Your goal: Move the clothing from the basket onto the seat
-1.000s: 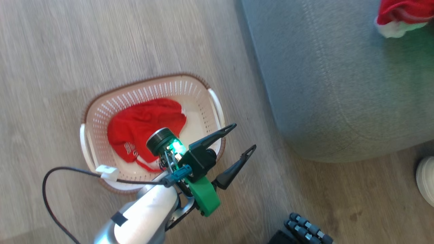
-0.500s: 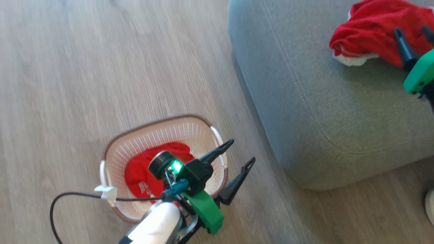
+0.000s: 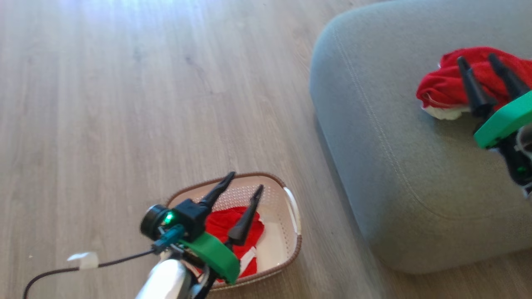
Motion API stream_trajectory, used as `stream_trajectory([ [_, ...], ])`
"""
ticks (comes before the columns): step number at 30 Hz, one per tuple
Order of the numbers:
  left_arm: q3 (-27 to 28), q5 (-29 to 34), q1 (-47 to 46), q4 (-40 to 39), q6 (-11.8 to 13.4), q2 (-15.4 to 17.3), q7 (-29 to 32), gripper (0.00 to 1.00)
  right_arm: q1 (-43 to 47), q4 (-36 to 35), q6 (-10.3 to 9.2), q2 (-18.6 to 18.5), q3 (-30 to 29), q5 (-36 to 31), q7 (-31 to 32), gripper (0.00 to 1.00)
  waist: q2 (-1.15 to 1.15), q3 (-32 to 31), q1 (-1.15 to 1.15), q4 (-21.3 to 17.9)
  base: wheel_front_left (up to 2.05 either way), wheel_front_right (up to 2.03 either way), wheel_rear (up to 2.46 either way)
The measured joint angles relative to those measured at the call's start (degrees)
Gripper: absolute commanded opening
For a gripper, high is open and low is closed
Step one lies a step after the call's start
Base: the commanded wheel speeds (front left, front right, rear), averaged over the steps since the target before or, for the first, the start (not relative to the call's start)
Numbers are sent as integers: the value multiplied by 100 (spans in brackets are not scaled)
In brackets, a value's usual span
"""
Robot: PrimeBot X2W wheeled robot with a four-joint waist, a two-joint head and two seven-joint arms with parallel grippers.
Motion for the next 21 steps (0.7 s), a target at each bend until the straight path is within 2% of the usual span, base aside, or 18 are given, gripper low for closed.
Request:
stream_trajectory([
  [4,443,127,159,-16,99,-21,0,100,303,-420,0,64,-25,37,-65,100,0,-150,0,259,0,0,0],
  [9,958,211,327,-137,354,-57,0,100,856,-965,0,453,-678,-308,-89,100,0,-300,0,582,0,0,0],
  [21,1563,-26,600,-194,1069,-92,0,100,2675,-1619,0,1606,-1876,-2182,-89,100,0,-503,0,1214,0,0,0],
])
